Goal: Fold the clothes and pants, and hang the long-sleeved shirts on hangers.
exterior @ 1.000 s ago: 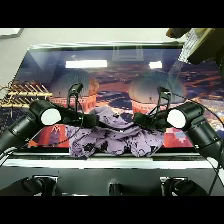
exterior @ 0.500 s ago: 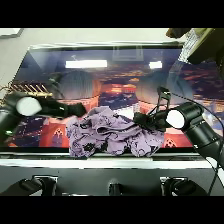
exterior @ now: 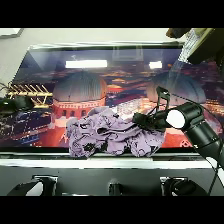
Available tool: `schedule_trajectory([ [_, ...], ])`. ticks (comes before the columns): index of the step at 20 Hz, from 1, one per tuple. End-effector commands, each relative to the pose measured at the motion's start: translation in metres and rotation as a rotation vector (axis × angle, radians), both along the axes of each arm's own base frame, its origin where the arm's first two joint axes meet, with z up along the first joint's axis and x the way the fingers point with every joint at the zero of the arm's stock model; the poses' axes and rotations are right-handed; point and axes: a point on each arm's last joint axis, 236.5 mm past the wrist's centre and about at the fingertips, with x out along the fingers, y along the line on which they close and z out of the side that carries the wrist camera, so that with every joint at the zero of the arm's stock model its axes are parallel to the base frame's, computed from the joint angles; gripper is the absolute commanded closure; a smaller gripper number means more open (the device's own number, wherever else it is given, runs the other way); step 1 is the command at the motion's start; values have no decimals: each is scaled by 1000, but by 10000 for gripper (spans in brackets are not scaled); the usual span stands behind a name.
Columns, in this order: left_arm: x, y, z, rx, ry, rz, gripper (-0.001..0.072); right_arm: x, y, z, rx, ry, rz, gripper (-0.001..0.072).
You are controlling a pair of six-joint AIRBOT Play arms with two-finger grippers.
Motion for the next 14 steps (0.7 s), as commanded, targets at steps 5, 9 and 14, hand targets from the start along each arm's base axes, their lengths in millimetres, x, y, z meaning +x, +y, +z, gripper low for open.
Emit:
schedule_trajectory([
  [5,-36,128,-48,76,145,40,-8,0,1,0,2,2,0,677],
  [9,-39,159,-70,147,136,-15,-7,2,-1,0,-4,-7,-1,677],
  [14,-46,160,-122,134,207,-111,-7,11,-13,-1,-59,-48,-5,676],
])
